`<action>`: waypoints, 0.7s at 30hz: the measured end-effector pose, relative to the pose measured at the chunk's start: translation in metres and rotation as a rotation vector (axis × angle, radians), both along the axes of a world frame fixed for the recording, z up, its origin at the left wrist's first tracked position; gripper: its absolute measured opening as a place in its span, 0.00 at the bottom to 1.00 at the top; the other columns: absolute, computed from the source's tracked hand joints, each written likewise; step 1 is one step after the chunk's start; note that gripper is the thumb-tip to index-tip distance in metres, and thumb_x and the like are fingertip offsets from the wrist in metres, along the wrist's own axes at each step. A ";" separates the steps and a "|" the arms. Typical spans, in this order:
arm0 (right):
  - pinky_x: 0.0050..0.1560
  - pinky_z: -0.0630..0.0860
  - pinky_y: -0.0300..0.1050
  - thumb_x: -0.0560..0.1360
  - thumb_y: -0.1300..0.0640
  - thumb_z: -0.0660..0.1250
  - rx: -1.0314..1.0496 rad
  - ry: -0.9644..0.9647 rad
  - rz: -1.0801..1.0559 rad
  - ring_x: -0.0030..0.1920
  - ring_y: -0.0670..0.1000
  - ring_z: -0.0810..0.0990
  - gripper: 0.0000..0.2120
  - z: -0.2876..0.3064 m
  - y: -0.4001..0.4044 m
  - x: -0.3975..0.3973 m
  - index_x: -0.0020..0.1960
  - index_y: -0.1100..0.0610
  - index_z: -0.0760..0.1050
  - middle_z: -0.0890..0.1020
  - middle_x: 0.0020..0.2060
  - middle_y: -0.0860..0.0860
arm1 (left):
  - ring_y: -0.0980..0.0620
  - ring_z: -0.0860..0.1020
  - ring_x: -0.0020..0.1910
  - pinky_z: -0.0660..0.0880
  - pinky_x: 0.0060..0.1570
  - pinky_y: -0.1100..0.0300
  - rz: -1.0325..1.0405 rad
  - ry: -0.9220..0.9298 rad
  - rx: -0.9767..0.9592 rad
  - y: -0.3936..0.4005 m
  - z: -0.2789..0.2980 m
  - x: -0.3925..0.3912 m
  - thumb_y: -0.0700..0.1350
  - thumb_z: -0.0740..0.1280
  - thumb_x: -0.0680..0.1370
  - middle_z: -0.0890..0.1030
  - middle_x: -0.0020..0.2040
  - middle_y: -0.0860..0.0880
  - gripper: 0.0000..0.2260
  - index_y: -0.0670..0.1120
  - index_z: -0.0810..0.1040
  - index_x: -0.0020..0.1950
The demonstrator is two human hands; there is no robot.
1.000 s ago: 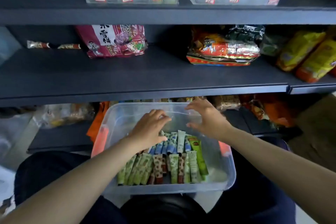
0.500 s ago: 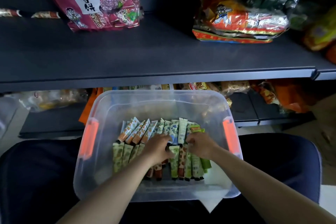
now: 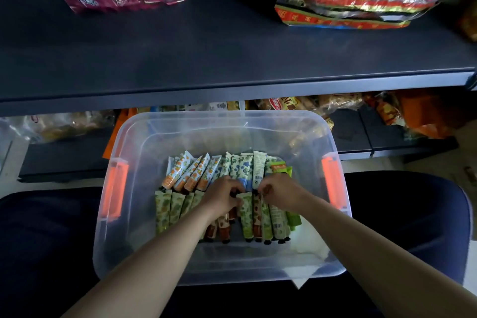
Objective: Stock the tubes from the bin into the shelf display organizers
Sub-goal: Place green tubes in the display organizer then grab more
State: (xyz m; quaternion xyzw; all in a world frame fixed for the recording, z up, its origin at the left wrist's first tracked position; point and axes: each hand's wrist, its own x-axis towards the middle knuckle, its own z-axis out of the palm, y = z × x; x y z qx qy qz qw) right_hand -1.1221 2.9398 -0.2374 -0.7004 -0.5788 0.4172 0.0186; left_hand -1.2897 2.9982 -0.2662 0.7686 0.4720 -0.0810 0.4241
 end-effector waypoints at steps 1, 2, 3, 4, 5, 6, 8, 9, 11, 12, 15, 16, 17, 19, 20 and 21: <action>0.52 0.73 0.39 0.72 0.67 0.66 0.006 0.005 -0.004 0.54 0.52 0.79 0.11 0.000 0.000 0.000 0.52 0.61 0.81 0.82 0.52 0.54 | 0.54 0.73 0.49 0.64 0.46 0.66 0.007 -0.007 -0.004 0.000 -0.001 0.000 0.44 0.73 0.72 0.71 0.47 0.54 0.11 0.50 0.81 0.53; 0.51 0.72 0.38 0.72 0.66 0.67 0.016 0.013 -0.005 0.54 0.52 0.79 0.10 0.002 0.000 0.000 0.52 0.60 0.81 0.81 0.53 0.54 | 0.55 0.72 0.49 0.64 0.47 0.66 0.016 -0.013 -0.011 0.000 -0.001 0.000 0.45 0.73 0.72 0.71 0.48 0.53 0.11 0.50 0.81 0.53; 0.51 0.72 0.38 0.72 0.65 0.68 0.020 0.018 -0.005 0.53 0.51 0.78 0.10 0.002 0.000 0.000 0.52 0.59 0.81 0.81 0.53 0.53 | 0.54 0.73 0.50 0.64 0.48 0.67 0.026 -0.018 -0.016 -0.001 -0.001 0.000 0.45 0.73 0.71 0.72 0.49 0.53 0.11 0.49 0.81 0.53; 0.51 0.72 0.38 0.72 0.64 0.69 0.019 0.021 -0.003 0.53 0.50 0.78 0.09 0.004 0.000 0.000 0.52 0.59 0.81 0.80 0.53 0.53 | 0.53 0.74 0.52 0.64 0.49 0.67 0.034 -0.020 -0.018 -0.001 -0.002 0.000 0.45 0.74 0.71 0.73 0.50 0.52 0.12 0.50 0.81 0.53; 0.50 0.71 0.37 0.72 0.63 0.69 0.016 0.026 0.003 0.53 0.50 0.77 0.09 0.006 0.000 0.000 0.52 0.59 0.81 0.80 0.53 0.53 | 0.52 0.74 0.54 0.64 0.51 0.66 0.038 -0.022 -0.019 -0.001 -0.003 0.000 0.45 0.74 0.71 0.74 0.52 0.51 0.12 0.50 0.81 0.54; 0.49 0.71 0.37 0.73 0.63 0.68 0.011 0.039 0.008 0.52 0.50 0.77 0.08 0.007 0.000 0.001 0.51 0.60 0.80 0.80 0.52 0.53 | 0.52 0.74 0.55 0.64 0.52 0.66 0.038 -0.024 -0.019 -0.001 -0.004 0.000 0.45 0.74 0.70 0.75 0.54 0.51 0.13 0.50 0.81 0.54; 0.49 0.71 0.38 0.73 0.63 0.67 -0.008 0.062 0.006 0.52 0.50 0.78 0.07 0.009 0.000 0.001 0.50 0.61 0.80 0.81 0.51 0.54 | 0.52 0.73 0.55 0.64 0.51 0.65 0.026 -0.033 -0.003 -0.002 -0.005 -0.001 0.45 0.74 0.70 0.74 0.52 0.51 0.12 0.49 0.82 0.53; 0.50 0.72 0.40 0.73 0.62 0.67 -0.016 0.068 -0.001 0.52 0.51 0.78 0.07 0.010 -0.001 0.001 0.50 0.61 0.80 0.81 0.51 0.53 | 0.51 0.72 0.54 0.63 0.50 0.64 0.007 -0.040 0.024 -0.003 -0.005 -0.002 0.45 0.74 0.71 0.72 0.49 0.52 0.11 0.49 0.81 0.52; 0.52 0.73 0.42 0.72 0.62 0.69 -0.030 0.088 -0.025 0.52 0.50 0.78 0.06 0.011 -0.001 0.001 0.49 0.60 0.80 0.81 0.50 0.52 | 0.52 0.68 0.54 0.61 0.49 0.63 -0.063 -0.052 0.107 -0.004 -0.006 -0.004 0.45 0.72 0.72 0.68 0.46 0.53 0.08 0.49 0.81 0.50; 0.51 0.73 0.42 0.72 0.61 0.69 -0.035 0.100 -0.038 0.51 0.50 0.78 0.06 0.011 -0.001 0.001 0.49 0.59 0.80 0.81 0.49 0.51 | 0.53 0.67 0.54 0.61 0.49 0.62 -0.097 -0.057 0.132 -0.005 -0.005 -0.003 0.45 0.71 0.72 0.67 0.46 0.54 0.07 0.48 0.81 0.50; 0.47 0.70 0.39 0.71 0.60 0.72 -0.058 0.106 -0.055 0.47 0.46 0.75 0.07 0.009 -0.002 0.001 0.48 0.59 0.79 0.78 0.45 0.48 | 0.52 0.68 0.54 0.65 0.52 0.60 -0.156 -0.085 0.098 -0.005 -0.002 -0.001 0.42 0.70 0.73 0.68 0.45 0.54 0.05 0.47 0.80 0.49; 0.47 0.69 0.39 0.70 0.59 0.73 -0.065 0.101 -0.062 0.47 0.46 0.75 0.08 0.008 -0.003 0.001 0.49 0.59 0.80 0.77 0.44 0.48 | 0.51 0.70 0.55 0.66 0.53 0.60 -0.164 -0.084 0.078 -0.006 -0.002 0.000 0.41 0.69 0.73 0.70 0.46 0.54 0.06 0.47 0.79 0.49; 0.46 0.69 0.38 0.70 0.58 0.74 -0.076 0.094 -0.071 0.47 0.46 0.75 0.10 0.007 -0.003 0.002 0.49 0.59 0.80 0.77 0.44 0.48 | 0.51 0.71 0.55 0.67 0.53 0.60 -0.165 -0.074 0.054 -0.006 0.000 0.000 0.41 0.69 0.74 0.72 0.47 0.54 0.06 0.48 0.79 0.49; 0.45 0.69 0.38 0.69 0.58 0.74 -0.097 0.077 -0.084 0.46 0.47 0.76 0.12 0.007 -0.005 0.003 0.51 0.60 0.81 0.78 0.44 0.50 | 0.51 0.73 0.54 0.70 0.54 0.57 -0.160 -0.047 -0.006 -0.005 0.002 0.000 0.41 0.68 0.74 0.75 0.52 0.51 0.06 0.49 0.78 0.50; 0.45 0.69 0.38 0.69 0.59 0.74 -0.107 0.061 -0.079 0.46 0.47 0.75 0.12 0.008 -0.006 0.004 0.52 0.60 0.80 0.79 0.45 0.51 | 0.51 0.74 0.54 0.71 0.54 0.56 -0.169 -0.033 -0.030 -0.004 0.003 0.000 0.41 0.67 0.75 0.75 0.53 0.50 0.06 0.50 0.77 0.50; 0.46 0.68 0.38 0.70 0.59 0.74 -0.114 0.041 -0.067 0.46 0.47 0.74 0.13 0.009 -0.007 0.004 0.54 0.61 0.80 0.79 0.46 0.52 | 0.51 0.75 0.54 0.72 0.54 0.55 -0.189 -0.023 -0.046 -0.004 0.005 0.001 0.40 0.67 0.75 0.76 0.54 0.50 0.06 0.50 0.76 0.49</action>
